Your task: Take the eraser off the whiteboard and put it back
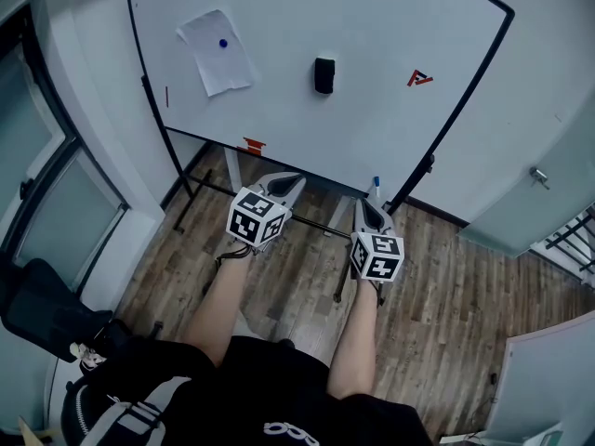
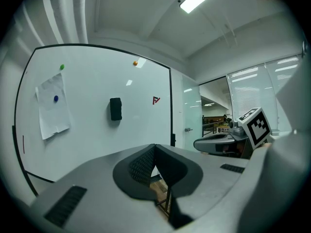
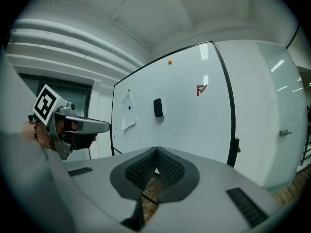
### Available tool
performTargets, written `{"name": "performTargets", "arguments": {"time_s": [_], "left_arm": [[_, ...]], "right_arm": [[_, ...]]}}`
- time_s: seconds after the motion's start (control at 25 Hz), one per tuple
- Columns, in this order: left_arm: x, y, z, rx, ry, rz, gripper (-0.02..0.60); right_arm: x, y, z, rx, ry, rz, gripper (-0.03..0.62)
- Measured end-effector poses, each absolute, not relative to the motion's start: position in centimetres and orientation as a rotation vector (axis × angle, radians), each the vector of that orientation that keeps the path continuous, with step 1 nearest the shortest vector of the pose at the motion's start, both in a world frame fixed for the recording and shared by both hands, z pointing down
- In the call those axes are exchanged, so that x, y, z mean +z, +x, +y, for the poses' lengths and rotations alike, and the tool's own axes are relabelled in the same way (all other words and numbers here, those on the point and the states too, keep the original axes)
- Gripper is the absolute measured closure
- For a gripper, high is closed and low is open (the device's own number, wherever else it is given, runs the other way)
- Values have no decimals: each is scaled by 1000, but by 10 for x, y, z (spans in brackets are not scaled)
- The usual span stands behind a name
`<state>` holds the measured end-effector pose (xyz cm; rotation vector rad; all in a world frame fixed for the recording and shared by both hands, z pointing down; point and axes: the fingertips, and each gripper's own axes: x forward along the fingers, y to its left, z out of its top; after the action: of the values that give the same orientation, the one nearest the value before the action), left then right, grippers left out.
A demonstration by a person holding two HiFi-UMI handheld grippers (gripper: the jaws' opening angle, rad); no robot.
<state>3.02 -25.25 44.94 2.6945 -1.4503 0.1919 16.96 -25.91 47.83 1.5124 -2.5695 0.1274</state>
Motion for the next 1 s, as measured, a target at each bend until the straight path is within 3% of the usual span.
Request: {"name": "performTargets", "arguments": {"time_s": [1.0], "left_arm": [[456, 38, -245, 181, 2688, -1441, 561]], "right_arm": [[481, 179, -251, 107, 1534, -2538, 569]]}}
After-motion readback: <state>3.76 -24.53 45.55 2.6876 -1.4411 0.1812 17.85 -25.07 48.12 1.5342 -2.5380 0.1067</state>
